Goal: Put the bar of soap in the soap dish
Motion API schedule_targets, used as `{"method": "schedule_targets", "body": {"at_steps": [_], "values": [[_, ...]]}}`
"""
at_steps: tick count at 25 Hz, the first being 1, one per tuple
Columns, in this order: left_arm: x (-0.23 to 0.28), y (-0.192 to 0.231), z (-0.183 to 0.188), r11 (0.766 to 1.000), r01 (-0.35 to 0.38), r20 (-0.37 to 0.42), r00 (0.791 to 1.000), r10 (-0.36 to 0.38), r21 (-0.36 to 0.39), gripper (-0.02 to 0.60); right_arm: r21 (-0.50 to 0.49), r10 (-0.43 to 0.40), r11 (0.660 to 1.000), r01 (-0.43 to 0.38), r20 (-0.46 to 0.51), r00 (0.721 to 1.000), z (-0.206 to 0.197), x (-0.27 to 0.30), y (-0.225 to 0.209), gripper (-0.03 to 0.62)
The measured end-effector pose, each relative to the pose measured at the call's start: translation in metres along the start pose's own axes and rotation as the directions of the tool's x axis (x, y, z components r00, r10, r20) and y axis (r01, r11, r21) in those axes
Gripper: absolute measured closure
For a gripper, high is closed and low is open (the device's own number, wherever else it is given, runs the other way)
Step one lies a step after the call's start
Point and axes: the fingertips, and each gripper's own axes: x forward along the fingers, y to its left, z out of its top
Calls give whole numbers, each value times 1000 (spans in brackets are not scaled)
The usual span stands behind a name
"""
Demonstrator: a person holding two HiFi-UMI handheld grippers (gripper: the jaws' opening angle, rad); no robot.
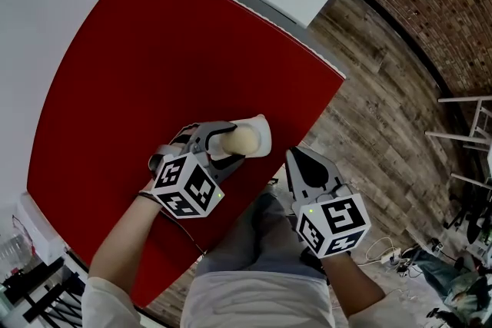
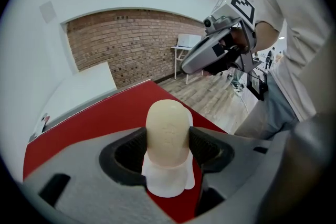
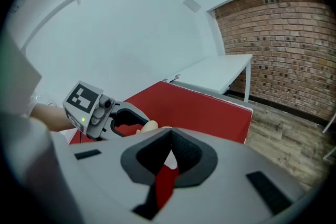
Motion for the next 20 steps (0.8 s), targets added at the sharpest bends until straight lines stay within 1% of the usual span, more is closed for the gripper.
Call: {"method": "schedule_targets", "body": {"at_steps": [2,7,20], "values": [[4,-1,-3,1000,20,-2,1000,-20,5,333,3,-3,1000,3,-3,1000,-1,0,-2,589],[12,-3,-8,999,41,-25,999,-41,18,333,9,-6,1000,6,-6,1000,-3,1,-6,589],[16,-3,-15,998,66,-52,997,-65,19,333,27,-17,999,17,-9,1000,-4,2,-10,589]]}}
